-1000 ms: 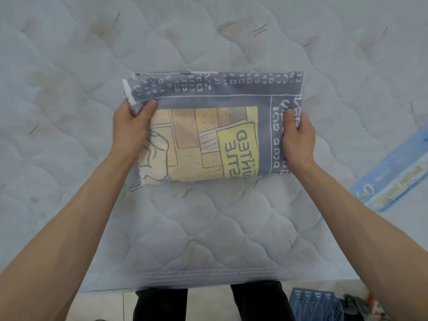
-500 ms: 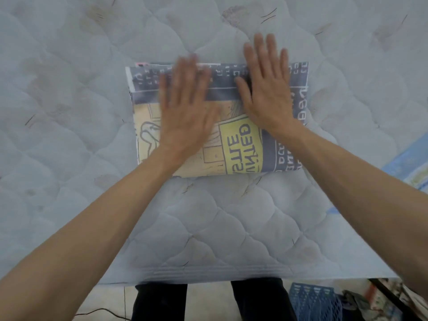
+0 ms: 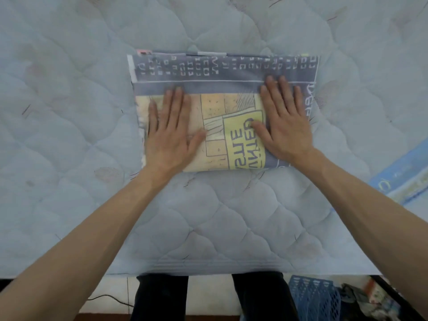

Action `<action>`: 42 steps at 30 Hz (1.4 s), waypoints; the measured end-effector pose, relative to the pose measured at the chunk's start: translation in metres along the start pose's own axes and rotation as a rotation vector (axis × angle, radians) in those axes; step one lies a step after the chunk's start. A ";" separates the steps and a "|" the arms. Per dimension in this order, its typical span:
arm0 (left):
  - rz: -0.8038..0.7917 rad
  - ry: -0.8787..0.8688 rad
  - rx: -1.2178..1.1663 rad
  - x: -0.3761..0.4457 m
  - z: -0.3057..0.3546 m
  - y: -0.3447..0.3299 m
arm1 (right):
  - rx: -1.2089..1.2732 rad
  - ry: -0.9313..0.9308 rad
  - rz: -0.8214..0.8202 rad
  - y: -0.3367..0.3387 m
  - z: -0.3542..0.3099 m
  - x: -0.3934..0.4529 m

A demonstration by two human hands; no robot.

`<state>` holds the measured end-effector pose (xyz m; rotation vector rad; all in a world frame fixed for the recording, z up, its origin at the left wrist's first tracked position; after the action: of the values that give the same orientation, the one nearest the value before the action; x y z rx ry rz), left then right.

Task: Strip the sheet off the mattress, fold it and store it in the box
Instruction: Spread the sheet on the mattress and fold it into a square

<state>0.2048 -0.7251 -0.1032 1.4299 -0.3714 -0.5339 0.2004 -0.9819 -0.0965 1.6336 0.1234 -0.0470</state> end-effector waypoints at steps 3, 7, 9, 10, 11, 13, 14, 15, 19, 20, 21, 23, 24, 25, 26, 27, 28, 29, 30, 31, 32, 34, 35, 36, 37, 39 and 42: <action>0.031 0.013 -0.016 -0.014 -0.022 -0.009 | 0.014 -0.079 0.061 -0.003 0.022 -0.002; -0.011 0.077 -0.014 -0.012 -0.033 -0.003 | 0.040 -0.162 0.030 0.001 0.023 0.004; -0.038 0.122 0.000 -0.013 -0.036 0.001 | 0.049 -0.227 -0.002 0.004 0.027 -0.003; -0.040 0.150 0.034 -0.009 -0.036 0.004 | 0.053 -0.252 -0.012 0.004 0.026 -0.003; -0.024 0.172 0.068 0.001 -0.034 0.006 | 0.052 -0.271 -0.014 0.005 0.023 0.001; 0.030 0.152 0.085 0.035 -0.026 0.010 | 0.058 -0.277 -0.005 0.006 0.014 0.022; 0.026 0.113 0.058 0.051 -0.024 0.010 | 0.072 -0.261 -0.021 0.006 0.011 0.035; 0.013 0.084 0.011 0.065 -0.027 0.007 | 0.081 -0.252 -0.044 0.005 0.013 0.045; 0.039 0.261 -0.086 0.078 -0.055 0.008 | 0.151 -0.401 -0.069 0.004 0.043 0.057; 0.056 0.312 -0.083 0.076 -0.057 0.011 | 0.194 -0.451 -0.062 0.007 0.046 0.054; 0.073 0.376 -0.082 0.075 -0.058 0.014 | 0.238 -0.495 -0.055 0.011 0.046 0.048; 0.077 0.550 -0.086 0.065 -0.060 0.018 | 0.337 -0.589 -0.058 0.017 0.043 0.026; 0.055 0.619 -0.072 0.057 -0.059 0.018 | 0.398 -0.646 -0.069 0.017 0.041 0.011; 0.025 0.651 -0.043 0.047 -0.054 0.017 | 0.455 -0.708 -0.084 0.017 0.039 -0.004; 0.002 0.632 -0.007 0.039 -0.044 0.016 | 0.507 -0.764 -0.098 0.015 0.037 -0.017; -0.014 0.556 0.012 0.034 -0.025 0.014 | 0.546 -0.807 -0.100 0.015 0.035 -0.026; -0.017 0.431 0.000 0.036 -0.001 0.011 | 0.575 -0.842 -0.089 0.016 0.036 -0.032; -0.011 0.288 -0.040 0.043 0.027 0.006 | 0.603 -0.877 -0.074 0.017 0.040 -0.033; -0.001 0.166 -0.080 0.052 0.054 0.002 | 0.643 -0.919 -0.070 0.017 0.045 -0.034; 0.015 0.106 -0.097 0.063 0.073 -0.002 | 0.687 -0.960 -0.083 0.016 0.051 -0.034; 0.032 0.118 -0.098 0.076 0.082 -0.005 | 0.725 -0.991 -0.114 0.015 0.057 -0.034; 0.051 0.249 -0.089 0.095 0.080 -0.006 | 0.800 -1.055 -0.189 0.013 0.066 -0.034; 0.053 0.300 -0.075 0.101 0.078 -0.006 | 0.878 -1.094 -0.234 0.013 0.069 -0.033; 0.061 0.324 -0.065 0.104 0.075 -0.007 | 1.002 -1.127 -0.301 0.011 0.071 -0.031; 0.077 0.331 -0.060 0.106 0.073 -0.006 | 1.141 -1.140 -0.394 0.009 0.070 -0.027; 0.111 0.313 -0.091 0.105 0.074 -0.003 | 1.328 -1.080 -0.561 0.013 0.065 -0.021; 0.110 0.298 -0.141 0.104 0.074 0.004 | 1.331 -0.901 -0.587 0.037 0.054 -0.011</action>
<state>0.2507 -0.8444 -0.0978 1.3199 -0.1689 -0.2466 0.1959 -1.0386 -0.0623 2.6287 -0.1806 -1.5735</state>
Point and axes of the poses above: each hand's wrist, its own x-axis towards the middle knuckle, its own y-axis out of the back of the hand, z = x × y, the point moved 7 cm from there along x, towards the middle knuckle, and after that the axes turned 11 degrees about -y, right-handed, at the moved point
